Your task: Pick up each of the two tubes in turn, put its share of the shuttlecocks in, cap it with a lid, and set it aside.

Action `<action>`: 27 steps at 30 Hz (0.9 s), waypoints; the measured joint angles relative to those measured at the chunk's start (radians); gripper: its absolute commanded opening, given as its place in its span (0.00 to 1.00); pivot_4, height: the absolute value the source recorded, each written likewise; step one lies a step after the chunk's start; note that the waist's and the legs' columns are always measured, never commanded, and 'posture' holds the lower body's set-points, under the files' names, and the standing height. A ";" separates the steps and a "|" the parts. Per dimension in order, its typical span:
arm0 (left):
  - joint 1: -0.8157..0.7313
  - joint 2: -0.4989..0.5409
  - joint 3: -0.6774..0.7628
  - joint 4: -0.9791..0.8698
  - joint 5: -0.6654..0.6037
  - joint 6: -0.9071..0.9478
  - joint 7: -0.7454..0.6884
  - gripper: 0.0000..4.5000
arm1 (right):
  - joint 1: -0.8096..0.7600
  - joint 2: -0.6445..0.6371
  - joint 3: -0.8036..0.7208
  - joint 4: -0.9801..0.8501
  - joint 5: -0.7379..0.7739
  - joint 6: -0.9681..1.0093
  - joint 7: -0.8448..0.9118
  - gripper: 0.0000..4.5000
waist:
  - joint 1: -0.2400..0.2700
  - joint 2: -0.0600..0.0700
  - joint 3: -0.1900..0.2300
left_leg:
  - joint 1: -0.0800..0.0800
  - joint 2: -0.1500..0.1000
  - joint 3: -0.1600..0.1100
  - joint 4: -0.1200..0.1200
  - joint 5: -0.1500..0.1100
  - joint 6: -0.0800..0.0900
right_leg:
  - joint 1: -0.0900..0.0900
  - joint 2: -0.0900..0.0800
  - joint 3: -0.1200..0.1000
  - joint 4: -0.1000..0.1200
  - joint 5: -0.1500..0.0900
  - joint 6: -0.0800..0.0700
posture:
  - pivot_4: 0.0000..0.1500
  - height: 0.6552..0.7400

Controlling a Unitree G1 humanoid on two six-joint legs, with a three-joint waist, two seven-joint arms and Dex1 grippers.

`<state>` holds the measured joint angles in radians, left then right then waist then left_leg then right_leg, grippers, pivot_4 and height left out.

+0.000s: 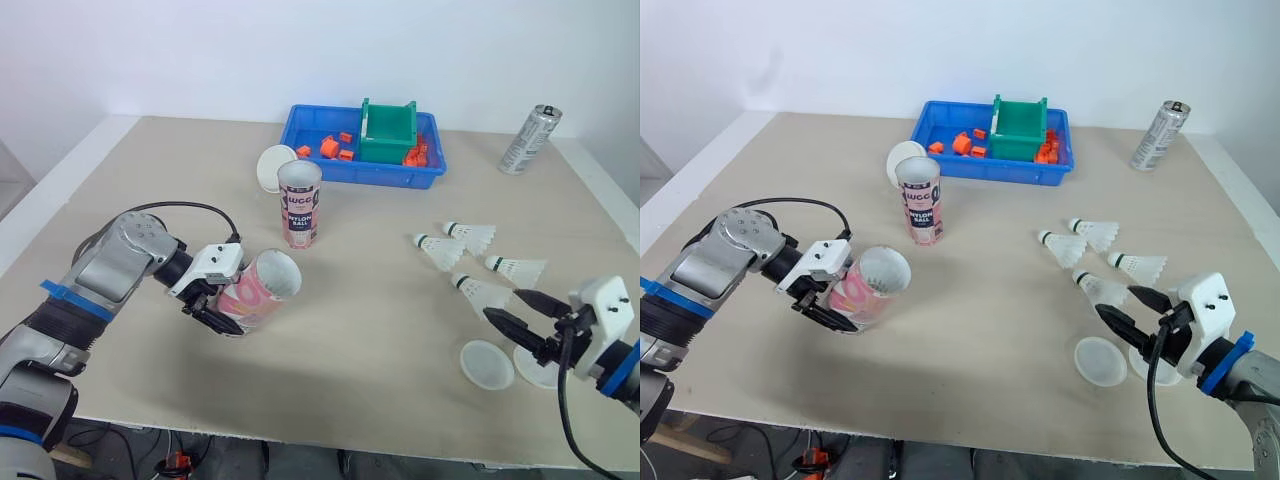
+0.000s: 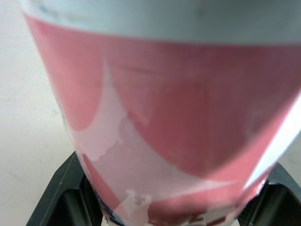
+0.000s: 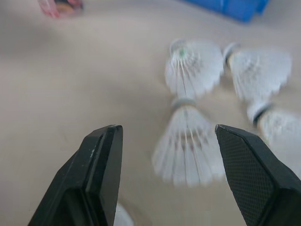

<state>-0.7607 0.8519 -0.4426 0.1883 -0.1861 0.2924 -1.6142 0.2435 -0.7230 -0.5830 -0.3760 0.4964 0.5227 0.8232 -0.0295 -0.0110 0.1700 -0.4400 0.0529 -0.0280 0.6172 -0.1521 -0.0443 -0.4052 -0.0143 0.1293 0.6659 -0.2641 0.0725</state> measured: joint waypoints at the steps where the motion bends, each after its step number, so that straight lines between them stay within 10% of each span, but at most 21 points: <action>1: 0.000 -0.001 0.001 0.000 0.001 0.000 0.000 0.69 | 0.000 0.002 0.012 0.016 -0.004 -0.006 -0.001 0.75 | 0.000 0.000 0.000 | 0.000 -0.001 0.000 0.000 0.000 0.000 | 0.000 0.000 0.000 0.000 0.000 0.001 | 1.00 0.85; 21: 0.006 -0.003 0.009 -0.013 0.001 0.020 0.004 0.69 | -0.115 0.043 0.192 0.205 -0.079 -0.117 -0.037 0.75 | -0.003 0.000 0.000 | -0.001 -0.005 0.000 0.000 0.000 0.000 | 0.002 -0.005 0.000 0.000 -0.002 0.004 | 1.00 0.85; 27: 0.011 -0.002 0.012 -0.022 0.001 0.022 0.006 0.69 | -0.170 0.043 0.224 0.287 -0.124 -0.176 -0.051 0.32 | -0.003 0.000 0.000 | -0.001 -0.005 -0.001 0.000 0.000 0.000 | 0.002 -0.005 0.000 0.000 -0.003 0.004 | 1.00 0.85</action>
<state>-0.7500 0.8501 -0.4306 0.1667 -0.1850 0.3142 -1.6079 0.0739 -0.6801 -0.3586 -0.0895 0.3725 0.3470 0.7720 -0.0322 -0.0111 0.1700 -0.4405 0.0477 -0.0286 0.6172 -0.1521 -0.0442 -0.4031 -0.0190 0.1290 0.6660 -0.2667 0.0770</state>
